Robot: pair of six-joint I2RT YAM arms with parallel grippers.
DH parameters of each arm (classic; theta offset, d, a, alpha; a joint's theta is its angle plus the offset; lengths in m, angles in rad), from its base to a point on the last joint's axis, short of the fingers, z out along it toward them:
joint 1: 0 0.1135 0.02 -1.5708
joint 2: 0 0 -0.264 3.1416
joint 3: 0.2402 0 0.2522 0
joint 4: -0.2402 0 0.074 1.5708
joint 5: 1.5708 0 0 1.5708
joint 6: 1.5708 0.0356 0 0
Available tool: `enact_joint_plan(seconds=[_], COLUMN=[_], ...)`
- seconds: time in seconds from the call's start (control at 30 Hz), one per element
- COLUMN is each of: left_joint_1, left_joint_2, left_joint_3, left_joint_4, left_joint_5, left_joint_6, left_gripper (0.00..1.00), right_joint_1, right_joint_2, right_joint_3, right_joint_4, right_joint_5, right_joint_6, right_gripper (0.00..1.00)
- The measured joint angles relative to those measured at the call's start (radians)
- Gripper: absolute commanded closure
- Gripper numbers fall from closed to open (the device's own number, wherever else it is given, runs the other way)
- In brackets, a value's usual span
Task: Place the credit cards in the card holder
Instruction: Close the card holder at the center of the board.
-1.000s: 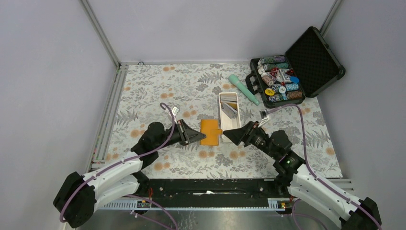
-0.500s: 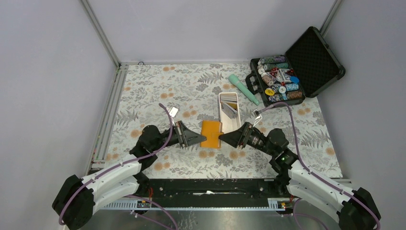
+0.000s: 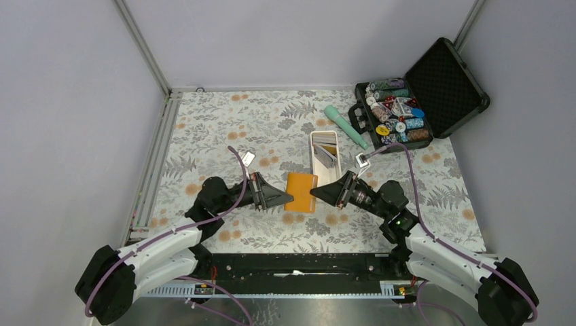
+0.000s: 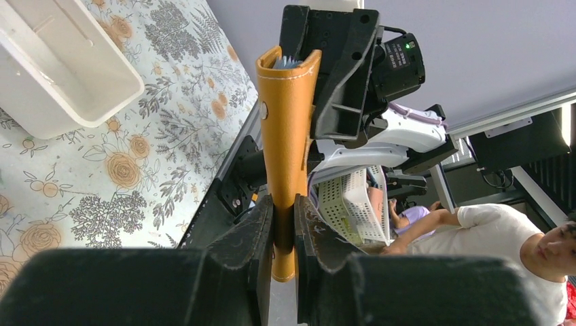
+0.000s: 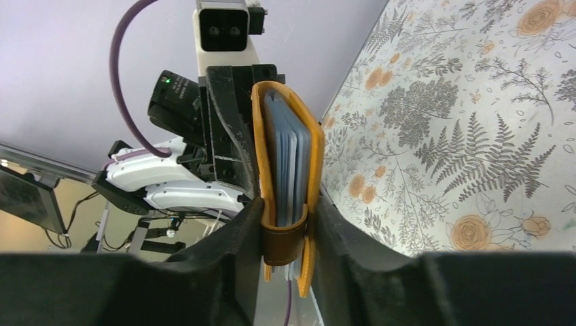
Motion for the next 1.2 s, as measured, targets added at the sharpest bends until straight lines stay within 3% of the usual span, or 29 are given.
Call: enact_joint_plan(seconds=[0.1,0.3,0.5,0.8,1.0,1.2], left_joint_1=[0.0,-0.012,-0.024,-0.024,-0.028,-0.065], left_joint_2=[0.002,0.026,0.031,0.063,0.082,0.081], left_joint_3=[0.0,0.011,0.021,0.019,0.019,0.026], left_joint_4=[-0.003,-0.009,0.0,0.113,0.289,0.273], left_joint_5=[-0.001,0.003,0.006,0.034,0.089,0.104], left_joint_6=[0.003,0.011,0.01,-0.036,-0.105,-0.089], left_gripper=[0.83,0.38,0.27,0.31,0.49,0.74], right_joint_1=[-0.003,-0.006,-0.006,-0.006,-0.006,-0.006], right_joint_2=[0.019,0.037,0.032,0.011,0.021,0.072], right_joint_3=[0.0,0.0,0.0,-0.004,-0.006,-0.006], right_joint_4=[0.005,0.039,0.061,0.159,0.244,0.327], right_joint_5=[0.0,-0.018,-0.022,-0.037,-0.079,-0.134], right_joint_6=[0.002,0.011,0.021,0.062,0.081,0.113], right_gripper=[0.76,0.9,0.95,0.98,0.98,0.98])
